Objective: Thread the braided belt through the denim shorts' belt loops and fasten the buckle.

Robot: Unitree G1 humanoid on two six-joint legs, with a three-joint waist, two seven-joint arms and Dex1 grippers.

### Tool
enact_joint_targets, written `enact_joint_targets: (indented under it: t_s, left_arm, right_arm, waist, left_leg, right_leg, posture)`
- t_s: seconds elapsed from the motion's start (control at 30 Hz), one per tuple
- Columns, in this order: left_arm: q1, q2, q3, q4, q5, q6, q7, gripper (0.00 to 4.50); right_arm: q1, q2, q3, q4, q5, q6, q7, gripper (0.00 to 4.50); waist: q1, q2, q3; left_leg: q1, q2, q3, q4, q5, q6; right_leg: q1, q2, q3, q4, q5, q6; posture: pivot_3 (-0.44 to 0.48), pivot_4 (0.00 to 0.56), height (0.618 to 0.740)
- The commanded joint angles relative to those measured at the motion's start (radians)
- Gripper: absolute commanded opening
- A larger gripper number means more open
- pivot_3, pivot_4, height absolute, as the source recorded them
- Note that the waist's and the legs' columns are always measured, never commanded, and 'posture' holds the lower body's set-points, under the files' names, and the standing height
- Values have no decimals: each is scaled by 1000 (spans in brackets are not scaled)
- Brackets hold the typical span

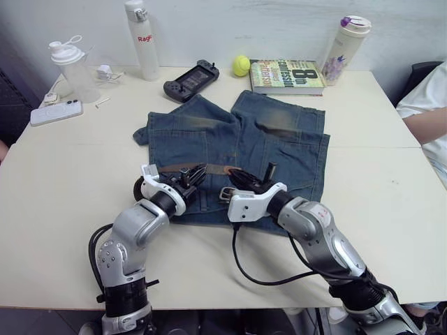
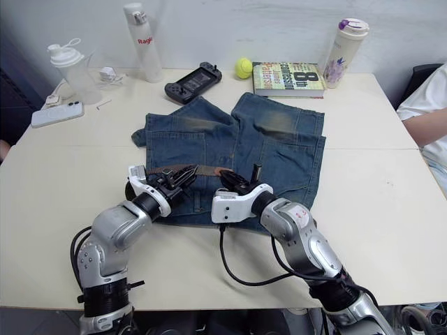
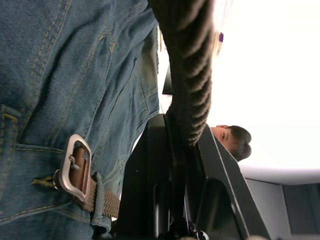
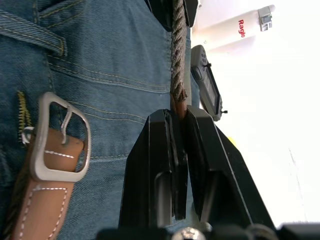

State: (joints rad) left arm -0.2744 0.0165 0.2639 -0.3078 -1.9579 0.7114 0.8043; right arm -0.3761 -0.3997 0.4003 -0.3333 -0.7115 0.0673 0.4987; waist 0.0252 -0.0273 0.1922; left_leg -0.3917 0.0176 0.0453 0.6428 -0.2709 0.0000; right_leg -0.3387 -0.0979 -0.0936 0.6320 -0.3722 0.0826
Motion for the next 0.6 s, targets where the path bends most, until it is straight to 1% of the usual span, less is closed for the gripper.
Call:
enact_joint_targets:
  t_s: [0.03,0.07,0.17,0.23,0.33,0.5,0.6]
  left_arm:
    - [-36,-8,-8,-67,-14,23,-58,0]
    - [-38,-10,-2,-66,-14,25,-70,0]
    - [-28,2,15,-68,-14,27,-75,0]
    - [-8,49,45,-73,-14,59,-132,0]
    - [59,168,91,-71,-14,126,-233,0]
    - [181,392,161,-14,-14,191,-366,0]
    - [216,450,175,16,-14,192,-415,0]
  right_arm:
    - [11,42,-30,-55,75,13,8,887]
    - [15,53,-37,-61,93,21,13,1170]
    - [23,77,-66,-70,127,64,18,2635]
    - [42,101,-114,-104,238,140,72,3504]
    - [62,96,-213,-172,410,237,163,3504]
    - [86,24,-351,-236,653,436,308,3504]
    - [93,-10,-371,-246,715,499,320,3504]
  waist:
    - [0,0,0]
    - [0,0,0]
    - [-1,0,0]
    - [0,0,0]
    - [-4,0,0]
    - [-3,1,1]
    - [-3,4,3]
  left_leg:
    - [0,0,0,0,0,0]
    - [0,0,0,0,0,0]
    - [0,0,0,-2,0,0]
    - [0,0,0,-3,0,0]
    - [0,0,1,-6,0,0]
    - [1,1,2,-12,1,-1]
    - [1,0,2,-13,0,-1]
  right_leg:
    - [0,0,0,0,0,0]
    - [0,0,0,0,0,0]
    - [0,1,0,-1,0,0]
    - [0,0,0,-2,0,0]
    - [-1,1,0,-3,0,0]
    - [-2,1,1,-6,0,0]
    - [-2,-1,1,-7,0,-1]
  posture:
    - [0,150,740]
    - [0,150,740]
    - [0,150,740]
    - [0,150,740]
    - [0,150,740]
    - [0,150,740]
    - [0,150,740]
